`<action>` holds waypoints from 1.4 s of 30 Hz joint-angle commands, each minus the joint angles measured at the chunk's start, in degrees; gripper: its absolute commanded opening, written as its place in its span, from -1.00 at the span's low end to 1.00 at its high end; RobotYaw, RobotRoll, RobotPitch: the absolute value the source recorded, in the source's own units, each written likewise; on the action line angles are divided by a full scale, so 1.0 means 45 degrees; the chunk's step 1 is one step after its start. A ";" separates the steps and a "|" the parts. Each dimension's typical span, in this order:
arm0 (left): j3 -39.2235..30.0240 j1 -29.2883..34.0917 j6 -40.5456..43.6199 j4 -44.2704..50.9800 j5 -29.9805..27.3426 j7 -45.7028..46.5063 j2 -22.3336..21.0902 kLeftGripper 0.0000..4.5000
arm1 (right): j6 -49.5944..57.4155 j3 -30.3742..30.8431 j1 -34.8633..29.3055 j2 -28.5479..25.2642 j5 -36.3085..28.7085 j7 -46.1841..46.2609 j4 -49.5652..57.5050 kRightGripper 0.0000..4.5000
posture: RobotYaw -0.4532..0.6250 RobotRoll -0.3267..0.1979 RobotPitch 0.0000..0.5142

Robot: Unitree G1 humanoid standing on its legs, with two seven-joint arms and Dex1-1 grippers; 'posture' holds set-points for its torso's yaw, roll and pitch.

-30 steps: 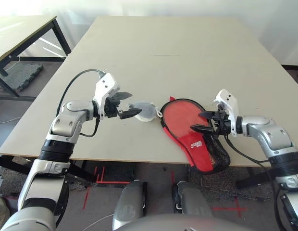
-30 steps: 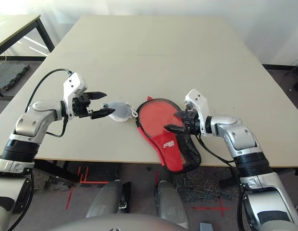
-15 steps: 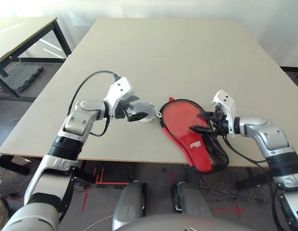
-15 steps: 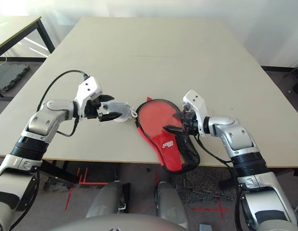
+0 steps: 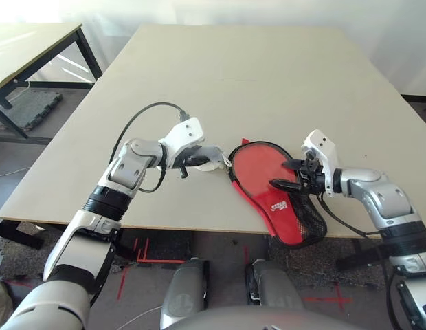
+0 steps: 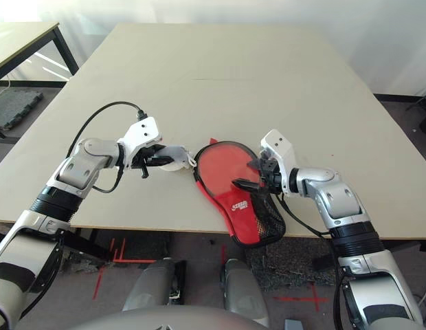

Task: Store the ping-pong paddle in its case and zip it.

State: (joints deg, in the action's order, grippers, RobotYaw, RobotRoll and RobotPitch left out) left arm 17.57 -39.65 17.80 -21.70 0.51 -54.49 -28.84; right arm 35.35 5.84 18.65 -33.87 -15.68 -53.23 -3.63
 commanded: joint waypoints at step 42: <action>0.1399 -0.7347 -0.6507 -1.2305 0.6015 0.8805 0.4849 -0.95 | 0.1541 0.0090 -0.2076 0.0115 -0.0597 0.1455 0.2081 1.00 | -0.16 0.25 -0.41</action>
State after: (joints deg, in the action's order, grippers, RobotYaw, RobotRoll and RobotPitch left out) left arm 23.15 -72.09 -10.86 -76.62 26.18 -14.53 -7.28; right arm 38.49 3.25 12.33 -33.50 -18.92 -46.95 8.55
